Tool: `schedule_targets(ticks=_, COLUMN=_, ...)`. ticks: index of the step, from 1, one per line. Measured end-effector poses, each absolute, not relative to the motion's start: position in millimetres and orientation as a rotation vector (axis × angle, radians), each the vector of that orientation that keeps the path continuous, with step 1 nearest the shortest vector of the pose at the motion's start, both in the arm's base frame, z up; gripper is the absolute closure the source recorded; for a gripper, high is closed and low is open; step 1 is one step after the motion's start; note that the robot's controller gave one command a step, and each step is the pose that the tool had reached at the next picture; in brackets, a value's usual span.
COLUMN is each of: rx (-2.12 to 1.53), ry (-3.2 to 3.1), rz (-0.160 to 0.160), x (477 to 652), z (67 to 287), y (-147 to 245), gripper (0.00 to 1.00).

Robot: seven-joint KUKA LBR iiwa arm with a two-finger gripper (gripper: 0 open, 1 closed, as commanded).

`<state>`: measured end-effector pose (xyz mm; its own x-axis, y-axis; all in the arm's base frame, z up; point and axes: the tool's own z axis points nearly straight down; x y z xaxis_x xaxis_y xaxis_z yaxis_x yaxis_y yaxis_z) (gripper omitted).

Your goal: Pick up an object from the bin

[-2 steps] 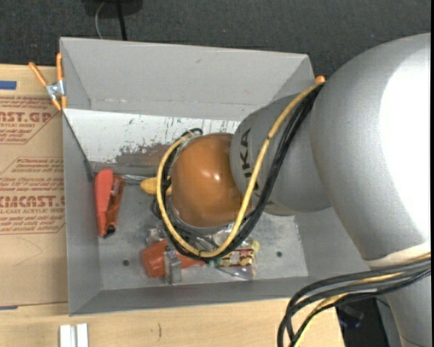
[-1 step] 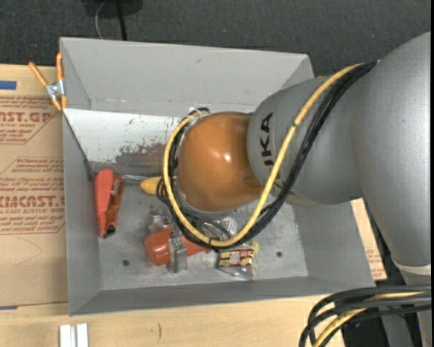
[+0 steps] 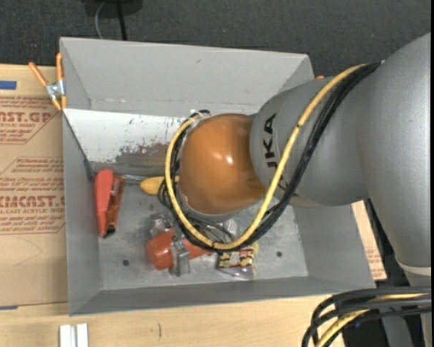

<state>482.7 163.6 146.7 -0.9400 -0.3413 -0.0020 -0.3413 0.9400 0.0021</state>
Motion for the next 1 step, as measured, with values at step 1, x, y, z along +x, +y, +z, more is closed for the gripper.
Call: schedule_targets(ticks=1, rx=-0.53, ry=3.099, rz=0.003, x=481.9, z=195.2, y=163.1, gripper=1.0)
